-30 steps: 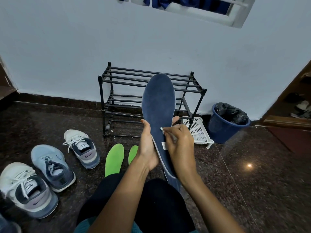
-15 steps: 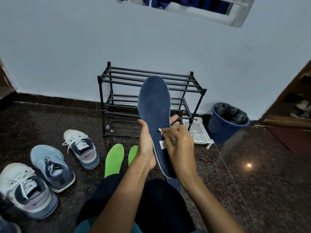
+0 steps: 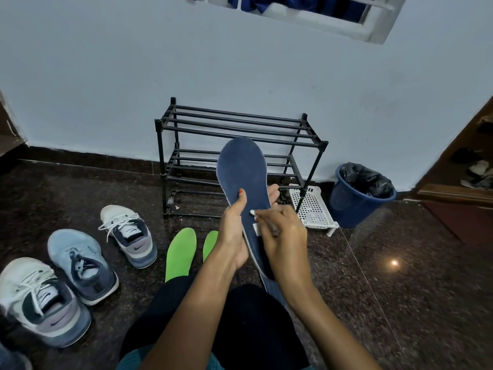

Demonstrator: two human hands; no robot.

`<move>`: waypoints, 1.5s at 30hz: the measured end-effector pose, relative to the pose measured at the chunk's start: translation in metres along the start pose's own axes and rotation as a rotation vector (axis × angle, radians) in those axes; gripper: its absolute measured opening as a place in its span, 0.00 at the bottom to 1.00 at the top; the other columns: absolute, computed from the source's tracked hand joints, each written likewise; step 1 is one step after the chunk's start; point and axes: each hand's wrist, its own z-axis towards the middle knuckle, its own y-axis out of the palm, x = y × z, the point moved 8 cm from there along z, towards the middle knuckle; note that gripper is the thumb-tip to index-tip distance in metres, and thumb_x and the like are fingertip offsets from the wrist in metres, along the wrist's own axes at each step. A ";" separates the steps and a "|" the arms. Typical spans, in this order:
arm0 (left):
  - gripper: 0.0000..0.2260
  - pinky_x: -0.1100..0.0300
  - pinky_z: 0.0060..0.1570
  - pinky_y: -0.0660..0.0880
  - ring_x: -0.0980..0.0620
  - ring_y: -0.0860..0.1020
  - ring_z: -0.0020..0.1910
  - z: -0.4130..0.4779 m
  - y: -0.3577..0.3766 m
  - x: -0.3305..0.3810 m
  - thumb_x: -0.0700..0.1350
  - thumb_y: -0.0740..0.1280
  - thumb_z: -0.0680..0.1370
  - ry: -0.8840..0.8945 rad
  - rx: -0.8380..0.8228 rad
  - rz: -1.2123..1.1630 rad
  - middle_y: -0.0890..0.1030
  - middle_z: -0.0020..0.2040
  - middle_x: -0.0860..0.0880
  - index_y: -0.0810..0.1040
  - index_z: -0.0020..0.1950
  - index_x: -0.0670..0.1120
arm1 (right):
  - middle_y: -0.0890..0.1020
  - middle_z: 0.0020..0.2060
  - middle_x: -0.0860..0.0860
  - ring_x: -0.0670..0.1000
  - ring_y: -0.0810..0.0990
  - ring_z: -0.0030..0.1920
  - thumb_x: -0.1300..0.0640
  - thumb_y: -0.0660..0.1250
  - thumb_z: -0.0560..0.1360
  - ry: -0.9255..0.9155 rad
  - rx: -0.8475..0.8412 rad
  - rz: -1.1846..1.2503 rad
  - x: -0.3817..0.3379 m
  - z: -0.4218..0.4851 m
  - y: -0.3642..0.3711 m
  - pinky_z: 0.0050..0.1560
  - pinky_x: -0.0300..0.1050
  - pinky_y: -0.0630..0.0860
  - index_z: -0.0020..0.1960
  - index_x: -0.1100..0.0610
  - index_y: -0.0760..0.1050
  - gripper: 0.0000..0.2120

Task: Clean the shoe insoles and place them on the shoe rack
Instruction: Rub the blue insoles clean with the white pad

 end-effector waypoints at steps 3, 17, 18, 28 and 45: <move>0.22 0.62 0.50 0.78 0.53 0.81 0.53 -0.001 -0.001 0.001 0.53 0.49 0.83 0.013 0.027 -0.034 0.81 0.58 0.46 0.77 0.59 0.41 | 0.77 0.42 0.53 0.51 0.77 0.44 0.69 0.65 0.73 0.036 0.044 -0.029 0.013 0.009 -0.010 0.46 0.31 0.70 0.49 0.63 0.80 0.08; 0.24 0.61 0.46 0.80 0.52 0.83 0.45 -0.004 0.002 -0.002 0.54 0.50 0.83 -0.009 0.035 -0.021 0.84 0.50 0.44 0.78 0.58 0.39 | 0.77 0.43 0.53 0.52 0.76 0.45 0.65 0.65 0.74 0.048 0.088 -0.067 0.013 0.015 -0.008 0.45 0.32 0.67 0.49 0.61 0.80 0.07; 0.23 0.61 0.45 0.80 0.52 0.84 0.44 -0.004 0.002 -0.002 0.54 0.50 0.83 0.001 0.035 -0.026 0.85 0.48 0.45 0.78 0.58 0.39 | 0.77 0.43 0.52 0.52 0.76 0.45 0.66 0.65 0.74 0.059 0.093 -0.064 0.015 0.017 -0.008 0.45 0.32 0.67 0.49 0.61 0.80 0.07; 0.25 0.58 0.60 0.72 0.53 0.80 0.53 -0.002 0.000 0.001 0.54 0.47 0.83 0.023 0.060 -0.029 0.81 0.57 0.46 0.77 0.56 0.39 | 0.78 0.42 0.53 0.50 0.76 0.44 0.68 0.67 0.72 0.052 0.025 -0.055 0.014 -0.004 -0.002 0.44 0.29 0.68 0.49 0.60 0.81 0.08; 0.24 0.58 0.52 0.79 0.52 0.83 0.49 0.001 -0.003 -0.002 0.53 0.48 0.84 0.015 0.074 -0.025 0.83 0.53 0.44 0.78 0.57 0.38 | 0.78 0.43 0.53 0.52 0.76 0.46 0.68 0.66 0.73 0.089 0.024 -0.038 0.019 0.006 -0.002 0.46 0.35 0.69 0.48 0.61 0.80 0.08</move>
